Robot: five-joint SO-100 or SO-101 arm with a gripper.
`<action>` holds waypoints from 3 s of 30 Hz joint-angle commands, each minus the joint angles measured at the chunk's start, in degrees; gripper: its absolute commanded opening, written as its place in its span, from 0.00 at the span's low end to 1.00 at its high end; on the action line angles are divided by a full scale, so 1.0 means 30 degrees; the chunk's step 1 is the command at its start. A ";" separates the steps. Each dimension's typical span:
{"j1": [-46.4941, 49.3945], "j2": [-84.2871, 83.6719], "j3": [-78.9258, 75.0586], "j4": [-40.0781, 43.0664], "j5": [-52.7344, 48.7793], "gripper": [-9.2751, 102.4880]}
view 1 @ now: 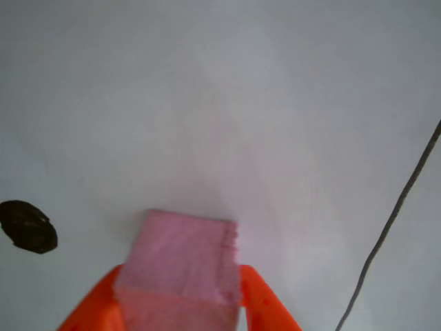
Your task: Grasp the colored block, Place it on the black dot, and then return the arm to the default position.
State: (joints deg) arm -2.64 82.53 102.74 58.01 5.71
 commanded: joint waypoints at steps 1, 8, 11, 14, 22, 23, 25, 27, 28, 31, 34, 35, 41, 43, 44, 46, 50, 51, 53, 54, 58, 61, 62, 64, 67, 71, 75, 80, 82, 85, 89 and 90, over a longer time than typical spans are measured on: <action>0.0117 0.0293 -0.0059 0.0059 -0.0117 0.19; 0.0234 0.0352 -0.0059 -0.0088 0.0029 0.08; 0.0352 0.0527 -0.0205 -0.0029 0.0029 0.08; 0.0469 0.0762 -0.0732 0.0293 0.0176 0.08; 0.0586 -0.1055 -0.5684 0.3281 0.1846 0.08; 0.0557 -0.1113 -0.6211 0.3545 0.1963 0.08; 0.0469 -0.1289 -0.7061 0.3926 0.2080 0.08; 0.0352 -0.1582 -0.7822 0.4131 0.2197 0.08; 0.0293 -0.1758 -0.8232 0.4248 0.2256 0.08; 0.0146 -0.2461 -0.9463 0.4541 0.2402 0.08; 0.0117 -0.3281 -1.0752 0.4834 0.2578 0.08; 0.0088 -0.3486 -1.1016 0.4834 0.2666 0.08; 0.0000 -0.4658 -1.2627 0.4922 0.2930 0.08; 0.0000 -0.5098 -1.3359 0.5098 0.3018 0.08; 0.0000 -0.5244 -1.3623 0.5098 0.3076 0.08; 0.0000 -0.5771 -1.4561 0.5508 0.3105 0.08; 0.0059 -0.6563 -1.5732 0.5625 0.3135 0.08; 0.0059 -0.6680 -1.5820 0.5508 0.3135 0.08; 0.0059 -0.7061 -1.6348 0.5566 0.3047 0.08; 0.0029 -0.7266 -1.6641 0.5654 0.3018 0.08; -0.0176 -0.7910 -1.7227 0.5713 0.2930 0.08; -0.0234 -0.8350 -1.7285 0.5449 0.2930 0.08; -0.0264 -0.8496 -1.7285 0.5420 0.2930 0.08; -0.0293 -0.8643 -1.7285 0.5361 0.2930 0.08; -0.0293 -0.8789 -1.7285 0.5273 0.2959 0.08; -0.0176 -0.9141 -1.7549 0.5244 0.2959 0.08; -0.0088 -0.9727 -1.8223 0.5596 0.2988 0.08; 0.0117 -1.0254 -1.8604 0.5566 0.2930 0.08; 0.0176 -1.0400 -1.8779 0.5596 0.2930 0.08; 0.0264 -1.0635 -1.8984 0.5625 0.2900 0.08; 0.0352 -1.0898 -1.9160 0.5596 0.2900 0.08; 0.0352 -1.0928 -1.9160 0.5566 0.2900 0.08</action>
State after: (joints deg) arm -2.02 49.04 47.72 74.71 14.85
